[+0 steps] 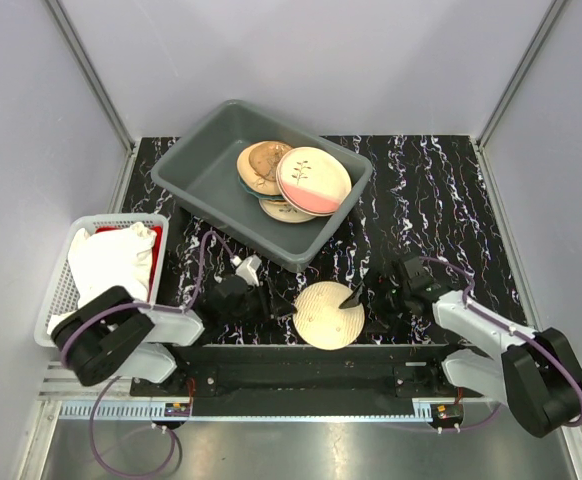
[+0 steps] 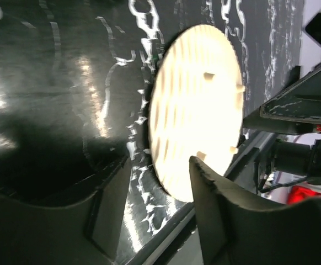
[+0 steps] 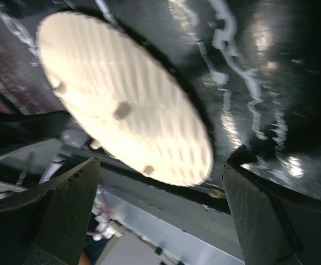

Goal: Place the plates into the plastic bin on the countertop
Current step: Pick up the plate from the corner of the board.

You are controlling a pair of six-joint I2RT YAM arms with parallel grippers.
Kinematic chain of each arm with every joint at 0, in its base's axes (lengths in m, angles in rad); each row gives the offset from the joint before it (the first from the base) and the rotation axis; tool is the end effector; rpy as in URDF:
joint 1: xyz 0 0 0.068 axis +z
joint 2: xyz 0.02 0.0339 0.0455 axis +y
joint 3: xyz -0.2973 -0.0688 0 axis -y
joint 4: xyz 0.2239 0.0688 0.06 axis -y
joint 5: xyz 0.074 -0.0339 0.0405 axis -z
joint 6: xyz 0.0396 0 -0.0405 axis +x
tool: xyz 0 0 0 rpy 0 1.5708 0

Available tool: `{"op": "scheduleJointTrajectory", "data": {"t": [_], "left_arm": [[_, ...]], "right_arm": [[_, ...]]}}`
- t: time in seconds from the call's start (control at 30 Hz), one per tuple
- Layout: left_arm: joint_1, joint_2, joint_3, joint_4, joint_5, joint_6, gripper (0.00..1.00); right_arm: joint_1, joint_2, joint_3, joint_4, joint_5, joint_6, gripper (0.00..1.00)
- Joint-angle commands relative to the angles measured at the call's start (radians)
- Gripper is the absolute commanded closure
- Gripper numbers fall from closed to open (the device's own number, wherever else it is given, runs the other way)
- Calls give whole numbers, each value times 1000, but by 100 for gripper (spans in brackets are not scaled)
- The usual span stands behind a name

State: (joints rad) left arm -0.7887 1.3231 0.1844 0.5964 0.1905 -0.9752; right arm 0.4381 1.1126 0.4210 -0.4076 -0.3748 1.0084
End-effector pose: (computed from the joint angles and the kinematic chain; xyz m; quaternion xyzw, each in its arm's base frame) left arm 0.1300 -0.1415 0.1653 -0.0341 0.8673 -0.4306 0.2473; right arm 0.1293 0.0766 0.1848 0.2270 0.9290 0.2877 0.0522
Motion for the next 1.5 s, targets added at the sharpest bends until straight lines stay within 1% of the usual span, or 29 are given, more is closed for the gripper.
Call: {"op": "scheduleJointTrajectory", "data": {"t": [0.0, 0.13, 0.2, 0.27, 0.3, 0.33, 0.37, 0.4, 0.47, 0.53, 0.7, 0.8, 0.87, 1.0, 1.1, 1.2, 1.23, 1.33, 1.47], "left_arm": [[-35, 131, -29, 172, 29, -39, 51], [-47, 270, -42, 319, 58, -72, 55], [-53, 361, -40, 379, 76, -88, 59], [-57, 446, -48, 480, 102, -121, 66], [-61, 473, -54, 520, 107, -138, 71], [-66, 496, -72, 601, 109, -167, 73], [-70, 528, -80, 629, 106, -174, 74], [-86, 534, -80, 640, 99, -177, 75], [-102, 525, -82, 617, 75, -171, 75], [-118, 492, -76, 557, 49, -154, 75], [-141, 455, -46, 479, 44, -140, 75], [-171, 473, -22, 476, 43, -151, 75], [-178, 493, -17, 491, 50, -164, 76], [-178, 507, -20, 510, 63, -175, 76], [-182, 496, -17, 502, 64, -181, 77], [-190, 482, -2, 476, 69, -174, 77], [-191, 478, 3, 467, 69, -172, 77], [-198, 490, 21, 451, 78, -166, 77], [-199, 507, 23, 467, 86, -172, 77]], "right_arm": [[4, 33, -137, 228, -49, 88, 0], [4, 82, -145, 288, -35, 84, 0], [4, 133, -152, 346, -41, 87, 0], [5, 167, -162, 409, -52, 93, 0], [10, 190, -175, 455, -53, 101, 0], [11, 196, -185, 481, -44, 108, 0], [14, 197, -194, 534, -33, 131, 0], [27, 194, -214, 552, -24, 145, 0], [36, 167, -218, 540, 19, 160, 0], [48, 132, -215, 509, 72, 170, 0], [63, -46, -280, 487, 203, 242, 1], [90, -163, -310, 463, 292, 271, 2], [99, -238, -332, 446, 321, 280, 3], [103, -309, -350, 420, 365, 288, 4], [109, -316, -364, 467, 369, 300, 5], [120, -281, -357, 524, 402, 294, 5], [122, -269, -355, 570, 402, 286, 6], [131, -199, -352, 668, 395, 283, 5], [154, -93, -347, 748, 387, 286, 6]]}}
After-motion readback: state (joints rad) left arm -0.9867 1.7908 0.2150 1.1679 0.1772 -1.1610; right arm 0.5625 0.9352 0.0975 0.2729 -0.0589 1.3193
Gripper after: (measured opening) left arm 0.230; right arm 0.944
